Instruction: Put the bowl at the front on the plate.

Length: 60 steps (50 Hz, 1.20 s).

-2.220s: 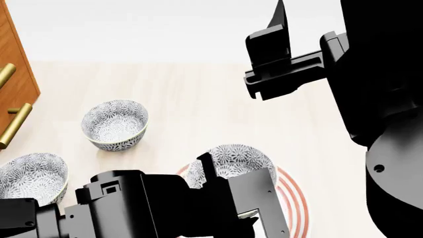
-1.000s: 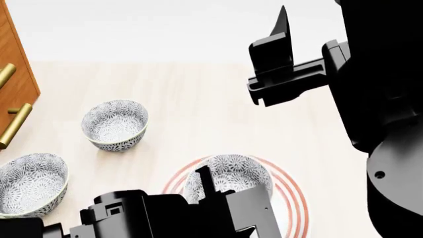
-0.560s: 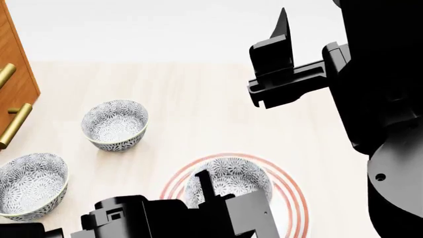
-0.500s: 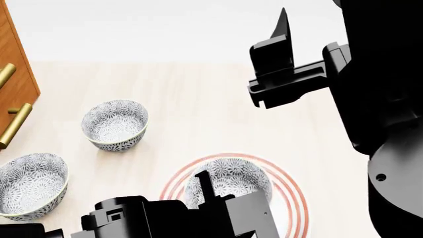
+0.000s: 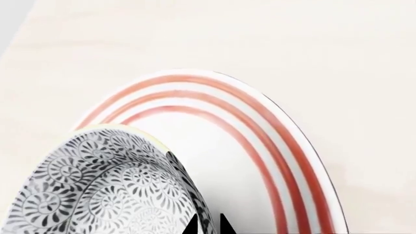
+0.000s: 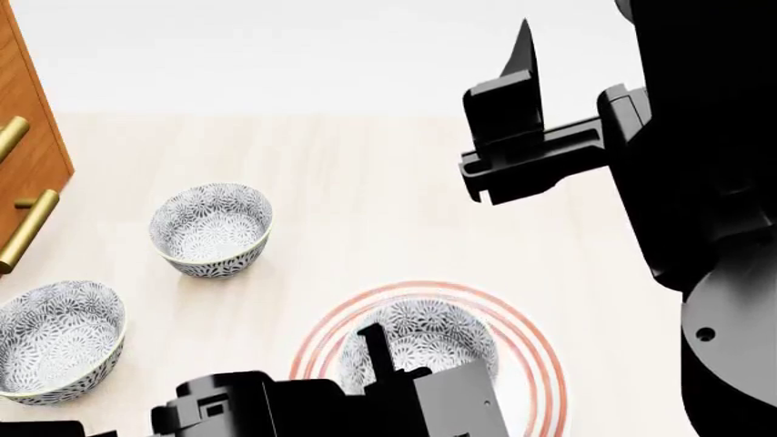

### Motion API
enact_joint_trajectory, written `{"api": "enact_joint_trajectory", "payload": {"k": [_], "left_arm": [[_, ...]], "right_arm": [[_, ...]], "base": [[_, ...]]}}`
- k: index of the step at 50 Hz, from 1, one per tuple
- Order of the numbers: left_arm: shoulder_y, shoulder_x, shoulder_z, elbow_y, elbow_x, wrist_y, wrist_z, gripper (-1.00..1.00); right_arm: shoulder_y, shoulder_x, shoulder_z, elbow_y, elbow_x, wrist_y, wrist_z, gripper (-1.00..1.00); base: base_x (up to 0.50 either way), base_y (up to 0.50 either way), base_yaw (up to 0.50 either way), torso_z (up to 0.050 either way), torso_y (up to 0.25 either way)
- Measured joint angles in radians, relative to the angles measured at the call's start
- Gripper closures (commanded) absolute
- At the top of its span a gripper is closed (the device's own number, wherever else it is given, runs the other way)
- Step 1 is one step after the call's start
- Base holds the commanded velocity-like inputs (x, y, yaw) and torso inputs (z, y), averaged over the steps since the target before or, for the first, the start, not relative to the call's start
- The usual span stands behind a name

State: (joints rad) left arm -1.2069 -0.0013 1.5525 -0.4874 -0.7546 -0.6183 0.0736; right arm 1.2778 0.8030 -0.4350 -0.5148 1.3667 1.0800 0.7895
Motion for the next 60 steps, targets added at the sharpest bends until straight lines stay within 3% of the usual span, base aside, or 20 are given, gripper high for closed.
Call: {"api": "enact_joint_trajectory", "payload": {"k": [51,52,60], "left_arm": [[0.034,0.001,-0.006,-0.012,0.025,0.011,-0.019,1.0],[0.035,0.001,-0.006,-0.013,0.024,0.013,-0.02,-1.0],[0.033,0.001,-0.006,-0.018,0.016,0.021,-0.035,-1.0]], "right_arm": [[-0.026,0.02,-0.001,-0.008,0.001,-0.03,-0.003,-1.0],[-0.026,0.02,-0.002,-0.008,0.0,-0.031,-0.004,-1.0],[-0.027,0.022,-0.003,-0.008,-0.001,-0.035,-0.006,-1.0]], "base": [[0.0,0.0,0.0,0.0,0.0],[0.0,0.0,0.0,0.0,0.0],[0.0,0.0,0.0,0.0,0.0]]}}
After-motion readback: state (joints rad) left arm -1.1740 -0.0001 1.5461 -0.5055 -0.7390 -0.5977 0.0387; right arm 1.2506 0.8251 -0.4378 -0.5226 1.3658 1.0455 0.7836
